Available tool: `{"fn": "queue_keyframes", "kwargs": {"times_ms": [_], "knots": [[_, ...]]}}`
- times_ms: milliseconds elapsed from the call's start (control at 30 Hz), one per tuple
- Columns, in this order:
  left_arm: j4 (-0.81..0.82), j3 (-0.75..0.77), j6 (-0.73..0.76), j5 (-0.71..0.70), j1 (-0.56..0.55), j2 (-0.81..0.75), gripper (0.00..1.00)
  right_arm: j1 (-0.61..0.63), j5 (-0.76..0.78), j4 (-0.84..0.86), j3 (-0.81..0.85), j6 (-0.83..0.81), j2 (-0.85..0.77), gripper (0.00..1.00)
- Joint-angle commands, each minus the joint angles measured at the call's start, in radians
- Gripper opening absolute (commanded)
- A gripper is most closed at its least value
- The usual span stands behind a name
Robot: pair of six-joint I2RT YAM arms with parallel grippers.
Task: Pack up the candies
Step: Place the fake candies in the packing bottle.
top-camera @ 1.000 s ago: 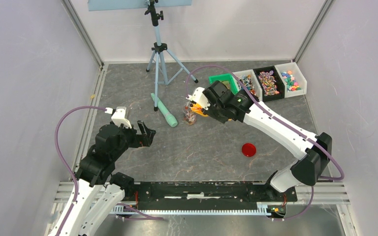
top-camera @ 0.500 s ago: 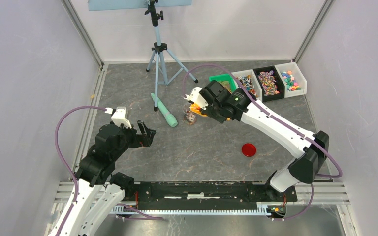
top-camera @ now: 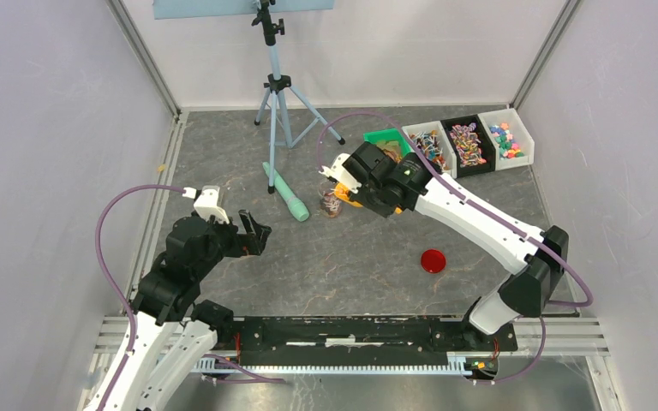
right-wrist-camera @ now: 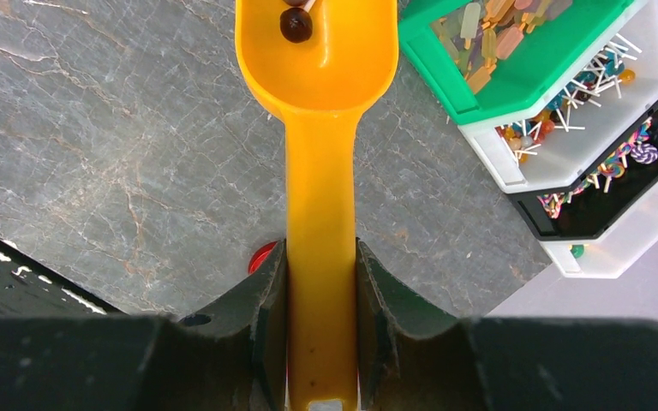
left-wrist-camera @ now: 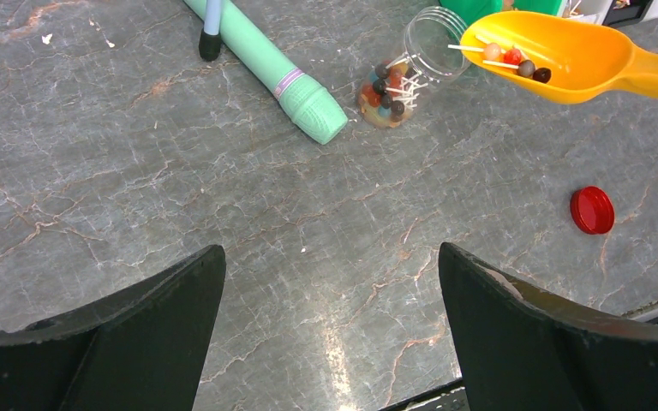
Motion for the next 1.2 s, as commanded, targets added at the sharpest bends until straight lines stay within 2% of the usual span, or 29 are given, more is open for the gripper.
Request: {"fn": "queue_keyframes", "kwargs": {"times_ms": [0, 333, 600, 833, 933, 1067, 1167], "knots": [[0.018, 0.008, 0.008, -0.008, -0.004, -0.008, 1.00, 0.016, 0.020, -0.019, 0.059, 0.024, 0.006, 0.00], [0.023, 0.006, 0.010, -0.002, -0.005, -0.013, 1.00, 0.034, 0.051, -0.053, 0.114, 0.045, 0.029, 0.00], [0.052, 0.050, -0.036, 0.060, -0.004, 0.094, 0.88, 0.035, 0.056, -0.056, 0.112, 0.042, 0.036, 0.00], [0.135, 0.033, -0.115, 0.152, -0.005, 0.175, 0.84, 0.035, 0.057, -0.061, 0.120, 0.051, 0.041, 0.00], [0.210, 0.035, -0.164, 0.197, -0.005, 0.217, 0.74, 0.035, 0.039, -0.061, 0.119, 0.052, 0.041, 0.00], [0.346, 0.078, -0.255, 0.361, -0.004, 0.376, 0.57, 0.035, 0.027, -0.059, 0.121, 0.047, 0.038, 0.00], [0.477, 0.082, -0.340, 0.412, -0.004, 0.483, 0.52, 0.035, 0.033, -0.058, 0.121, 0.047, 0.035, 0.00]]}}
